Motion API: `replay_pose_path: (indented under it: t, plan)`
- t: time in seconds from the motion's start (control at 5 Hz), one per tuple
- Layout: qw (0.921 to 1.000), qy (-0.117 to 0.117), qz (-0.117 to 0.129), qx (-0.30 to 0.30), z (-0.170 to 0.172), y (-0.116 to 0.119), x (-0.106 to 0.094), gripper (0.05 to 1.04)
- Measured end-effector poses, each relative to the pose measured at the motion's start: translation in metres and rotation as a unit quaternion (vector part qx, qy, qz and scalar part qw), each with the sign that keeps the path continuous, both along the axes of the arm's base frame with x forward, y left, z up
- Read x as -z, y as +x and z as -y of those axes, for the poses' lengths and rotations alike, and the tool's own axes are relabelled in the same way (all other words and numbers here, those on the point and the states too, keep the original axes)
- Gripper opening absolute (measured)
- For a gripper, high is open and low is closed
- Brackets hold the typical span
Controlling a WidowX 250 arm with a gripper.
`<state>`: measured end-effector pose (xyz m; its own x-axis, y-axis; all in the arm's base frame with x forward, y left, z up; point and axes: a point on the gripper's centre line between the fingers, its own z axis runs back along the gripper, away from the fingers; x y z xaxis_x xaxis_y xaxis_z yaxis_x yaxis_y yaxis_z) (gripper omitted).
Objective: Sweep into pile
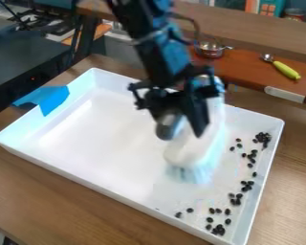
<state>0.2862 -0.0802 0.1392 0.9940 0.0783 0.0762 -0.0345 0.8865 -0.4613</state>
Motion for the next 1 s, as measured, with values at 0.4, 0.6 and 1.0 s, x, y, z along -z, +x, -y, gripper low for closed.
replay_pose_path:
  t: [0.4,0.6,1.0]
  plan:
    - [0.998,0.05,0.024,-0.031,-0.061,0.026,0.008,0.492]
    - [0.9948,0.086,0.039,-0.038,-0.088,0.041,0.015,0.492]
    - [0.9876,0.149,0.034,-0.034,-0.138,0.037,0.027,0.492]
